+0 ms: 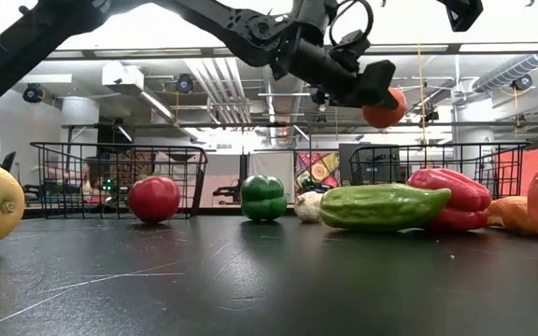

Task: Sort produce into baskets
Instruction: Put the orange into the right wire basket, then put the red bell pepper into the left wire basket

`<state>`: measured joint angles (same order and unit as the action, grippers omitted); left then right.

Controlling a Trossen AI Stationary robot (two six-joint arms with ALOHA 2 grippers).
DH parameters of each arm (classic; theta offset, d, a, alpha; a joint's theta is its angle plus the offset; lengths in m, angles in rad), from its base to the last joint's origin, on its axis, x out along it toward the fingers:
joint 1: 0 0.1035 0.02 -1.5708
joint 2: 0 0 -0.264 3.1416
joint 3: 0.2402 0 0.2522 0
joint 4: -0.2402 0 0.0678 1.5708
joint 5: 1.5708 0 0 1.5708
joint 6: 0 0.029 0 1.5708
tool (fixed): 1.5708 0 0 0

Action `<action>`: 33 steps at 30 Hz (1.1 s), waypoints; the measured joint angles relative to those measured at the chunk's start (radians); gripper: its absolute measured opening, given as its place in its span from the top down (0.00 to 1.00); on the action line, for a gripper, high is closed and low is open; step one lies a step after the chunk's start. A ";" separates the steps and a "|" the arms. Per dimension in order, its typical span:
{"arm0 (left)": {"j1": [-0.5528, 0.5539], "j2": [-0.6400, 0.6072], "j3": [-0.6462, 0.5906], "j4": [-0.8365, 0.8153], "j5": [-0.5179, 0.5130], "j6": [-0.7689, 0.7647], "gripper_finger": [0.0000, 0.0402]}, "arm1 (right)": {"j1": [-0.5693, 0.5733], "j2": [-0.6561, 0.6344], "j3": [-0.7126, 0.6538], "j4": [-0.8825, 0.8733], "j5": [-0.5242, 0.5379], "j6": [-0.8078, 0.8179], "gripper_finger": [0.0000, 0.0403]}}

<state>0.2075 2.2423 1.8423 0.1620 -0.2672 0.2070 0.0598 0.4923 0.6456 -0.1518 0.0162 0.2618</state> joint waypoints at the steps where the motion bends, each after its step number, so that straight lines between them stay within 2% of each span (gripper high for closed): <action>1: 0.003 0.001 -0.001 0.004 0.000 -0.005 0.23 | 0.000 0.000 0.000 0.000 0.000 0.000 0.15; 9: 0.018 0.001 -0.007 -0.009 -0.002 -0.041 0.09 | 0.001 0.000 0.000 0.000 -0.001 0.000 0.15; 18: 0.002 -0.021 -0.008 -0.038 0.023 -0.010 0.06 | 0.001 0.000 0.000 0.000 0.000 0.000 0.15; 25: -0.077 -0.153 -0.024 -0.138 0.025 0.069 0.06 | 0.001 0.000 0.000 -0.010 0.001 0.016 0.15; 30: -0.133 -0.258 -0.049 -0.326 0.018 0.077 0.06 | 0.001 0.000 0.000 -0.033 0.001 0.039 0.15; 33: -0.168 -0.344 -0.113 -0.401 -0.014 0.054 0.06 | 0.001 0.000 0.000 -0.033 0.001 0.064 0.15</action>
<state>0.0397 1.8985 1.7293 -0.2388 -0.2808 0.2611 0.0608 0.4923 0.6456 -0.1848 0.0174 0.3261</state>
